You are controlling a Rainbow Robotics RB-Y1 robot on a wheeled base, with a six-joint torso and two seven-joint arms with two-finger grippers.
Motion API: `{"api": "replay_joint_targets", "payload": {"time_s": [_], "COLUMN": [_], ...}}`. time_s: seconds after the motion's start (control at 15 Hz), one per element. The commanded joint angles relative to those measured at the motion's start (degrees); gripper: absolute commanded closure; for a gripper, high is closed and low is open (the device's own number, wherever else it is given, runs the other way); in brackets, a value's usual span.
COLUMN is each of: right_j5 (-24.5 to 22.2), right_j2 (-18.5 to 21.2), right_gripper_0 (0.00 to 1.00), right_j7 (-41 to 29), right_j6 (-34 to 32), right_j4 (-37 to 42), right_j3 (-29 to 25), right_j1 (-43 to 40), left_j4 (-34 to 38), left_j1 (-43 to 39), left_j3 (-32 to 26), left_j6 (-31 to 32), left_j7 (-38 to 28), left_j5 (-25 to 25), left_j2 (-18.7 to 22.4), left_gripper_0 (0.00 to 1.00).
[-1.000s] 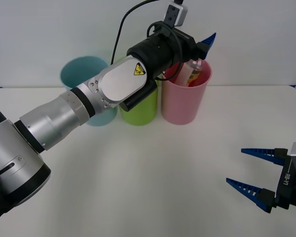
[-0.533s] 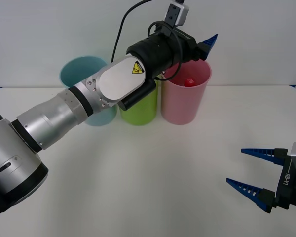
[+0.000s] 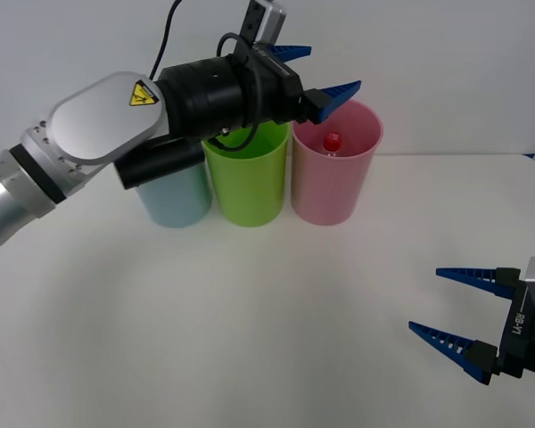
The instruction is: Put cans in the blue bin and PET bottles in the pink bin and trash in the green bin.
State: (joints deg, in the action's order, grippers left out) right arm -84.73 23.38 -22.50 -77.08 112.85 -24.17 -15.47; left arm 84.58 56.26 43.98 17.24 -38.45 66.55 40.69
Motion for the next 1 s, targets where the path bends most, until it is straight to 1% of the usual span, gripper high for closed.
{"api": "replay_joint_targets", "payload": {"time_s": [0.07,0.13,0.2,0.27,0.33,0.4,0.47,0.6,0.8,0.93,1.0], "right_j5": [0.0,0.0,0.0,0.0,0.0,0.0,0.0,0.0,0.0,0.0,0.0], "right_j2": [0.0,0.0,0.0,0.0,0.0,0.0,0.0,0.0,0.0,0.0,0.0], "right_gripper_0": [0.0,0.0,0.0,0.0,0.0,0.0,0.0,0.0,0.0,0.0,0.0], "right_j7": [0.0,0.0,0.0,0.0,0.0,0.0,0.0,0.0,0.0,0.0,0.0], "right_j6": [0.0,0.0,0.0,0.0,0.0,0.0,0.0,0.0,0.0,0.0,0.0], "right_j4": [0.0,0.0,0.0,0.0,0.0,0.0,0.0,0.0,0.0,0.0,0.0], "right_j3": [0.0,0.0,0.0,0.0,0.0,0.0,0.0,0.0,0.0,0.0,0.0], "right_j1": [0.0,0.0,0.0,0.0,0.0,0.0,0.0,0.0,0.0,0.0,0.0], "left_j4": [8.5,11.66,13.95,15.27,15.71,16.15,16.94,17.82,18.61,19.49,20.1], "left_j1": [-4.93,-7.48,-9.68,-12.49,-15.57,-18.03,-22.33,-29.01,-35.96,-39.74,-41.49], "left_j3": [-0.03,-0.29,-1.17,-3.28,-6.27,-8.73,-12.86,-19.28,-23.94,-26.84,-27.8], "left_j6": [1.65,1.74,2.53,5.96,10.53,13.17,17.12,23.72,30.31,32.94,33.03], "left_j7": [2.5,2.85,3.21,3.38,3.38,3.47,3.12,2.59,2.24,1.62,1.36], "left_j5": [-8.46,-10.83,-11.97,-13.2,-13.56,-13.2,-11.09,-6.7,-5.56,-3.54,-2.92], "left_j2": [8.88,11.95,14.33,16.35,17.49,17.84,17.93,17.84,17.93,17.76,17.76], "left_gripper_0": [0.0,0.0,0.0,0.0,0.0,0.0,0.0,0.0,0.0,0.0,0.0]}}
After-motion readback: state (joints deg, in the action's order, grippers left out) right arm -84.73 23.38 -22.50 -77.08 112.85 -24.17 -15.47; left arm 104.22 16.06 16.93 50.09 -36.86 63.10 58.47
